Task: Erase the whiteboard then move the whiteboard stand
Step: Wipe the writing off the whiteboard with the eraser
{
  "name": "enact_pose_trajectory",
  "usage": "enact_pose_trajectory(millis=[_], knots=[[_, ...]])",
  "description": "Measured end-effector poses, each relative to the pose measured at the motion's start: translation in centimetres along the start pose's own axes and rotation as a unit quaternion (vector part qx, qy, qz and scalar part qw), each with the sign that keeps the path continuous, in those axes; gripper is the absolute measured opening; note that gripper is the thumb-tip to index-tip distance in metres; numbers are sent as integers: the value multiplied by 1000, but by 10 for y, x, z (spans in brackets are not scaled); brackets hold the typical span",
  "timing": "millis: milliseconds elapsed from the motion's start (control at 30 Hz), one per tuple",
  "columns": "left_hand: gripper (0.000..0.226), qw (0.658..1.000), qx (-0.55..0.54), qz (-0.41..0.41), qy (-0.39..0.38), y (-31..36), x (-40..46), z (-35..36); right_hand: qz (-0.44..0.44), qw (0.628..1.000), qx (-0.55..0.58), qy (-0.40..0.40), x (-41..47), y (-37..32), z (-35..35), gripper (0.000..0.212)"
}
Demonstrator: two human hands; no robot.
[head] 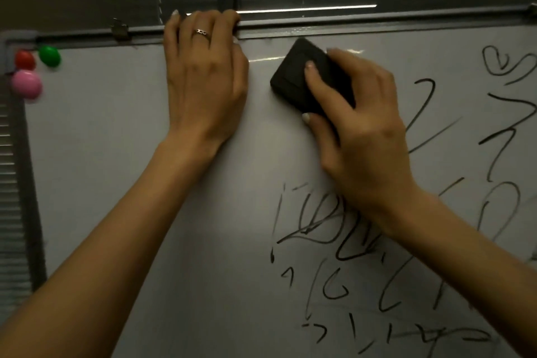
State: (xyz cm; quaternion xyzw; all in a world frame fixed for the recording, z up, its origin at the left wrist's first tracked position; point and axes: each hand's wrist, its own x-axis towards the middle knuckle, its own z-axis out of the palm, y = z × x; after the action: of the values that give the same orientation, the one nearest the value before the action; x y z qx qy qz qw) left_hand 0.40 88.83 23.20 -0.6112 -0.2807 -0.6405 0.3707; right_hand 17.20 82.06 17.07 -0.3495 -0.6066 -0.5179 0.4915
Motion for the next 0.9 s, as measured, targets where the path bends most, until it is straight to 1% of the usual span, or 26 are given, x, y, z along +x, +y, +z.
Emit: enact_pose_trajectory(millis=[33,100,167,267,333,400,500,567,667,700,767,833,900], knots=[[40,1000,0,-2,-3,1,0,0,1,1000,3,-3,-12,-7,2,44],[40,1000,-1,-3,-8,2,-1,0,-34,999,6,-28,-40,-19,5,45],[40,1000,-4,-5,-12,3,-2,-1,-108,992,13,-61,-66,-23,2,42],[40,1000,-11,-1,-16,6,-1,-2,-249,961,35,-117,-72,-4,-13,30],[40,1000,-14,0,-17,7,-2,-2,-296,944,38,-139,-56,20,-21,32],[41,1000,-17,-2,-15,6,-2,-1,-272,953,21,-135,-32,46,-29,37],[41,1000,-18,-5,-9,3,-2,-1,-140,985,4,-99,-1,65,-37,42],[40,1000,-16,-8,-4,3,-1,0,-62,996,-1,-57,4,58,-33,42],[40,1000,-12,-12,1,3,-2,1,14,1000,15,-9,-7,30,-20,41],[40,1000,-8,-12,1,3,-3,1,17,999,24,-12,-13,19,-16,42],[40,1000,-3,-11,-2,2,-2,1,-24,998,30,-40,-29,0,-10,43],[40,1000,-2,-7,-4,1,-2,0,-93,992,30,-74,-52,-16,-5,43],[40,1000,-4,-2,-2,1,-2,-1,-178,979,28,-96,-68,-19,-6,35]])
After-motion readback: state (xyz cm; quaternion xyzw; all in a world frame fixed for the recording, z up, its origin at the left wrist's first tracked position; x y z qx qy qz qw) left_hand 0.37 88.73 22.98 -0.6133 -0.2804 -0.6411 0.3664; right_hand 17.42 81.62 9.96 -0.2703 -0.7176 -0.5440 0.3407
